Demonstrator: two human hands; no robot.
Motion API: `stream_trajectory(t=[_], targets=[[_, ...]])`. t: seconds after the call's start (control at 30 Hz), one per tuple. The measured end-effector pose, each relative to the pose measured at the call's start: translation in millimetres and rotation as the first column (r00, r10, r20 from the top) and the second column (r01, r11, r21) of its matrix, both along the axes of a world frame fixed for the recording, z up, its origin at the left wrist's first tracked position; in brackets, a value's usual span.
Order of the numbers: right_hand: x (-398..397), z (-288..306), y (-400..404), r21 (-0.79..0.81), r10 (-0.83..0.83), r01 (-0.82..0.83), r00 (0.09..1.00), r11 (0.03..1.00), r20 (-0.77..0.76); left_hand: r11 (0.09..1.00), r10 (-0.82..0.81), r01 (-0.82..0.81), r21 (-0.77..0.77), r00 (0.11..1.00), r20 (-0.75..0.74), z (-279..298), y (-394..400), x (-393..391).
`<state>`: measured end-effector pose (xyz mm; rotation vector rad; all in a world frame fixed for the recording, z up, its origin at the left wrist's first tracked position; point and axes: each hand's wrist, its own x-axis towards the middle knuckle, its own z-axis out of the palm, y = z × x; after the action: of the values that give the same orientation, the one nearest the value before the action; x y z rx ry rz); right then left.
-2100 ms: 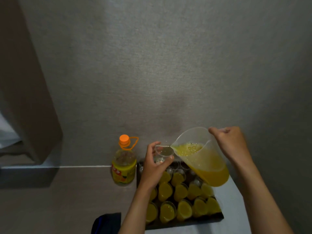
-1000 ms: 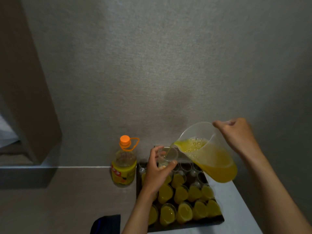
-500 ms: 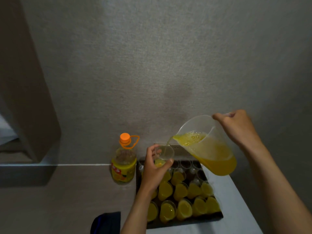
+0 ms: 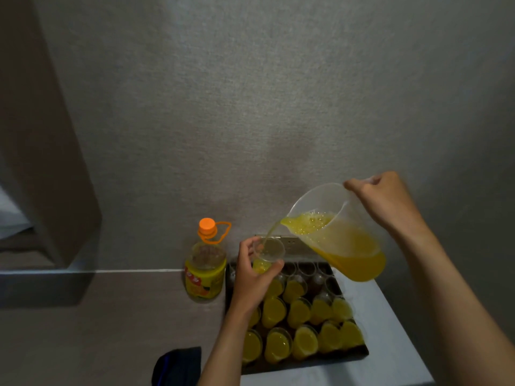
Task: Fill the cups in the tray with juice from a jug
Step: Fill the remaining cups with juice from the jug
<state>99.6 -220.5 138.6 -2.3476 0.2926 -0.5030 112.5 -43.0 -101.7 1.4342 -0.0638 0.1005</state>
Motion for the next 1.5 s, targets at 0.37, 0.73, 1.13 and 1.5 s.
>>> stream_trajectory(t=[0.37, 0.73, 1.13, 1.5], targets=[[7, 1, 2, -0.008, -0.007, 0.007, 1.0, 1.0, -0.002, 1.0, 0.022, -0.022, 0.003, 1.0, -0.014, -3, 4, 6], [14, -1, 2, -0.054, 0.017, -0.017, 1.0, 0.998, 0.001, 0.999, 0.039, -0.039, -0.009, 0.999, -0.014, -1, 7, 5], [18, 0, -1, -0.052, 0.02, -0.02, 1.0, 0.998, -0.011, 0.999, 0.035, -0.035, -0.004, 0.999, -0.026, -1, 10, 5], [21, 5, -2, -0.051, 0.009, -0.009, 1.0, 0.999, 0.007, 0.999, 0.035, -0.035, 0.003, 0.999, -0.032, -3, 9, 4]])
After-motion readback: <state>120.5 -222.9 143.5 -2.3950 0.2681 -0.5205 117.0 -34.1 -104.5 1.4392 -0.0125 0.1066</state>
